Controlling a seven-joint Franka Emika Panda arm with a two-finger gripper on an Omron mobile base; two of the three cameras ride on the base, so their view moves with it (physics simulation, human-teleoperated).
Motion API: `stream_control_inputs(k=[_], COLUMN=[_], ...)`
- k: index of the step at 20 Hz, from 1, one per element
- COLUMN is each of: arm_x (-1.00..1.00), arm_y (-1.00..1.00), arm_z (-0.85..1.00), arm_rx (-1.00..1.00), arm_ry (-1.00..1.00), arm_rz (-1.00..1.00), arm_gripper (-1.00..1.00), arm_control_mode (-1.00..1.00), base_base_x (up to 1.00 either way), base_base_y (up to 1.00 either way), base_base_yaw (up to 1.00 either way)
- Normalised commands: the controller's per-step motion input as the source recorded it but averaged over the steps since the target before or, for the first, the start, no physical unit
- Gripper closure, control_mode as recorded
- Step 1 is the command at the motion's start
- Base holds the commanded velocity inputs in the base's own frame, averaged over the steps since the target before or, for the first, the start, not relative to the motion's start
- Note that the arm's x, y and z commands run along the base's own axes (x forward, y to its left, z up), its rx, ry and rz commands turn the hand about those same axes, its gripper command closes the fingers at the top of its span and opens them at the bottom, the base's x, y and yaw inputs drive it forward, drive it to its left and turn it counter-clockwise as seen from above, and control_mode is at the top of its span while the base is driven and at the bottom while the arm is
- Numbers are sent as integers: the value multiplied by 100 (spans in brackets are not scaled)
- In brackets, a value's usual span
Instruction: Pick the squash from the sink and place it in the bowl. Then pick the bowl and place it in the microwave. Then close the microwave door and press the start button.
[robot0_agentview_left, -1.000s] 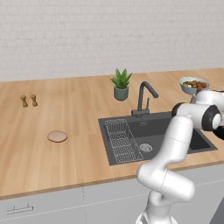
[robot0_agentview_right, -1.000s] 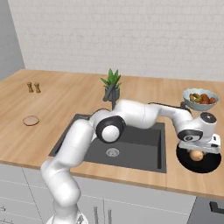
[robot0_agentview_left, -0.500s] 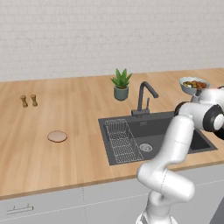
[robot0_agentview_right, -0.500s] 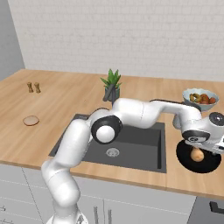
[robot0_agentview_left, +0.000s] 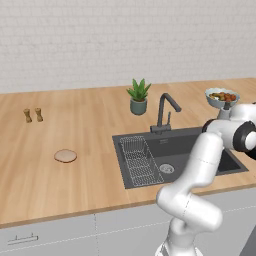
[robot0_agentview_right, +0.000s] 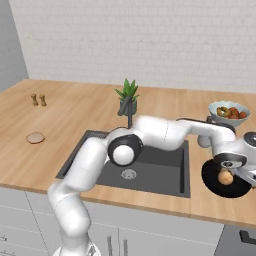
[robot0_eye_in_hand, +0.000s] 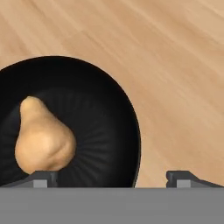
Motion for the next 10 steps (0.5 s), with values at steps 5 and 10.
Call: stream_control_inputs(k=[5,10], arm_x=[-8,-8], arm_y=[0,0], arm_z=[-50,-40], arm_rx=[14,22], arm_ry=[4,0], arm_rz=[-27,-23], arm_gripper=[-100,-100], arm_control_mode=[-100,-100], base_base_x=[0,0], base_base_y=[0,0], base_base_yaw=[0,0])
